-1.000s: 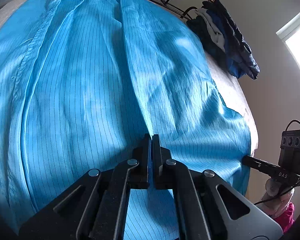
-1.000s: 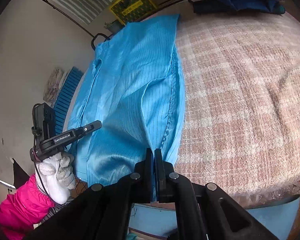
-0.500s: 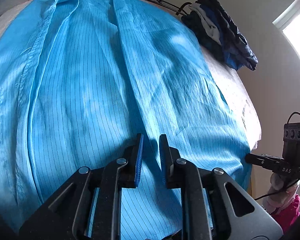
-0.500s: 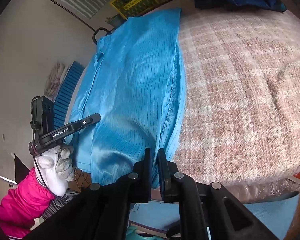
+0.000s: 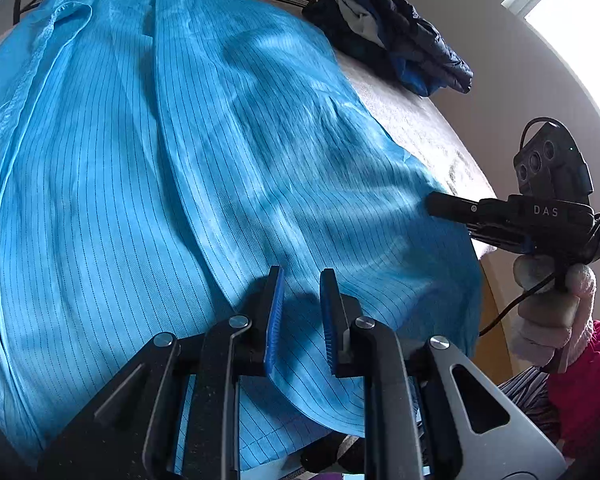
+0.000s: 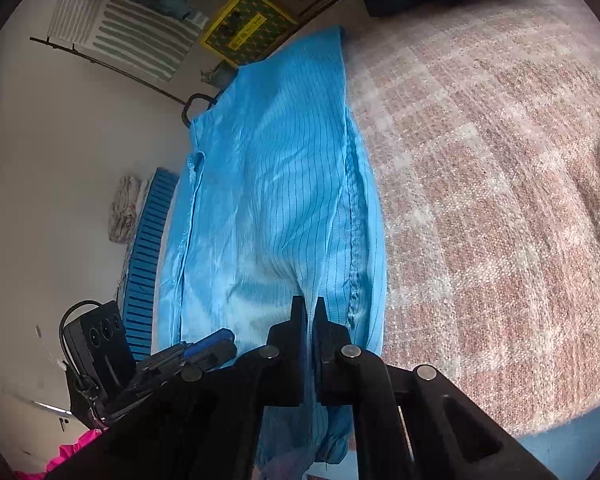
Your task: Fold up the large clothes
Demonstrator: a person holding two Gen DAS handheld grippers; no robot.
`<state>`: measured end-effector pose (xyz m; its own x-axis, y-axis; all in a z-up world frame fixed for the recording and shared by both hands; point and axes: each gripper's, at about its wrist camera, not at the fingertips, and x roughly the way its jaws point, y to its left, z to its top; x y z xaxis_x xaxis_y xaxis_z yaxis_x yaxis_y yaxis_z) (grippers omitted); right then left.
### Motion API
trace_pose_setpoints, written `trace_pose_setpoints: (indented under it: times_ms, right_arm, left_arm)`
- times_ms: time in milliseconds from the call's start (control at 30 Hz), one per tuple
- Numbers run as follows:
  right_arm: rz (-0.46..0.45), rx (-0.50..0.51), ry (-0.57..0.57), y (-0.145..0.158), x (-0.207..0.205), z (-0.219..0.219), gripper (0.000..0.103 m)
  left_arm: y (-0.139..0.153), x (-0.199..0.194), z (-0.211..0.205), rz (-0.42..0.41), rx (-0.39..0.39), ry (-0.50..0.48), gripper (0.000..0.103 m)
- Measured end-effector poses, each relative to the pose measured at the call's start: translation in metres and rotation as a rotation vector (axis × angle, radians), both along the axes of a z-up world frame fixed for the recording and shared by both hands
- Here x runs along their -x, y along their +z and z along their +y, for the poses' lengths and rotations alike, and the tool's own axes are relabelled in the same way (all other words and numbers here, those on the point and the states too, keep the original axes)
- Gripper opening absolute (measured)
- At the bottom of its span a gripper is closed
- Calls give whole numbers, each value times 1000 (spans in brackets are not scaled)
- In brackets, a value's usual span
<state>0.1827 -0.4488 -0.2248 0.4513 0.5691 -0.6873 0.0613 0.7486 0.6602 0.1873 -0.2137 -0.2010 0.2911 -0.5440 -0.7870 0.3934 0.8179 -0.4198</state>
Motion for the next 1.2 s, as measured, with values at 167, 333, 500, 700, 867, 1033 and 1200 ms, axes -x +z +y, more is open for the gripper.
trace_pose_setpoints:
  times_ms: [167, 333, 500, 700, 867, 1033, 1200]
  right_arm:
    - [-28, 290, 52, 16, 10, 26, 0]
    - [18, 279, 45, 7, 6, 18, 8]
    - [-123, 248, -19, 36, 27, -13, 29]
    - [-238, 246, -181, 56, 40, -58, 30]
    - [-253, 204, -226, 72, 37, -83, 32]
    - [-230, 129, -309, 69, 42, -118, 33]
    - [-225, 122, -326, 69, 39, -131, 33]
  left_arm:
    - [-1, -1, 0, 10, 5, -8, 16]
    - [1, -1, -1, -4, -27, -13, 16]
    - [9, -1, 10, 40, 38, 76, 16]
    - [41, 20, -25, -12, 44, 44, 23]
    - [59, 30, -82, -46, 18, -11, 37]
    - [54, 14, -143, 1, -70, -24, 63]
    - [24, 4, -180, 49, -232, -39, 63]
